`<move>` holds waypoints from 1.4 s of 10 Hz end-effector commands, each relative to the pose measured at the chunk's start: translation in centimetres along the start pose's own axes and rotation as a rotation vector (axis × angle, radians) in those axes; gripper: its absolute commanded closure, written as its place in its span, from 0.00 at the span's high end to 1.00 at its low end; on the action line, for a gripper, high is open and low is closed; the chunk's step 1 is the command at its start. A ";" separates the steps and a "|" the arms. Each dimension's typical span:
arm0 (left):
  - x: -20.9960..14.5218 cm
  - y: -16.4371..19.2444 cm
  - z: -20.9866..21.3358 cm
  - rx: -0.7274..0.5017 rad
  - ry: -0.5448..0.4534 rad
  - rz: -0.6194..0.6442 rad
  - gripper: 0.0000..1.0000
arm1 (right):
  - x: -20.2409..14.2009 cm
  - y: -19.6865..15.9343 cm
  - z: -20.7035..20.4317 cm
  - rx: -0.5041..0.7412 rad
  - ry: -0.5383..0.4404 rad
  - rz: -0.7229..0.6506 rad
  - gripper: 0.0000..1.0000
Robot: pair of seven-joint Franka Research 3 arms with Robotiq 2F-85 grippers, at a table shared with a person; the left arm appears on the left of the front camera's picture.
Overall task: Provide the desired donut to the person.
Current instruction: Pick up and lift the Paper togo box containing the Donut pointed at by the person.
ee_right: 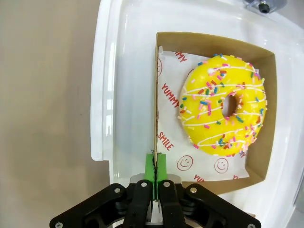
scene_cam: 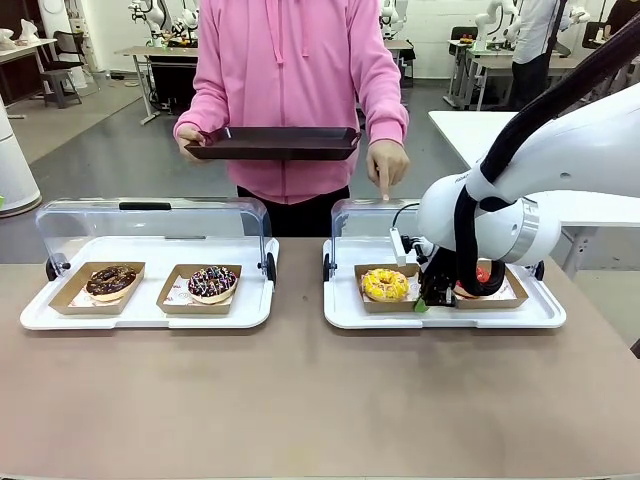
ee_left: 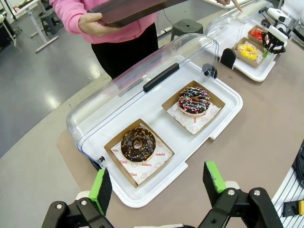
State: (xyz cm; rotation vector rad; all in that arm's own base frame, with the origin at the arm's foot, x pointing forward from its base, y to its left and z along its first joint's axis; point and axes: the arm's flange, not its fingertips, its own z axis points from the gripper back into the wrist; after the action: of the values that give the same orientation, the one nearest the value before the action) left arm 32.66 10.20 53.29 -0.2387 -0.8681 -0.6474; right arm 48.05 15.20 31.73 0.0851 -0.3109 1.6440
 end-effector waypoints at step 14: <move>-0.1 0.1 0.0 -0.003 -0.002 -0.001 1.00 | 6.8 19.4 28.8 -0.174 -0.067 0.106 0.00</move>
State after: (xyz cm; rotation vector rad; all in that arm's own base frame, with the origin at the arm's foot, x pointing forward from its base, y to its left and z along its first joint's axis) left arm 32.66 10.21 53.31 -0.2370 -0.8679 -0.6470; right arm 23.34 12.70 59.15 0.0181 -0.4960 1.7508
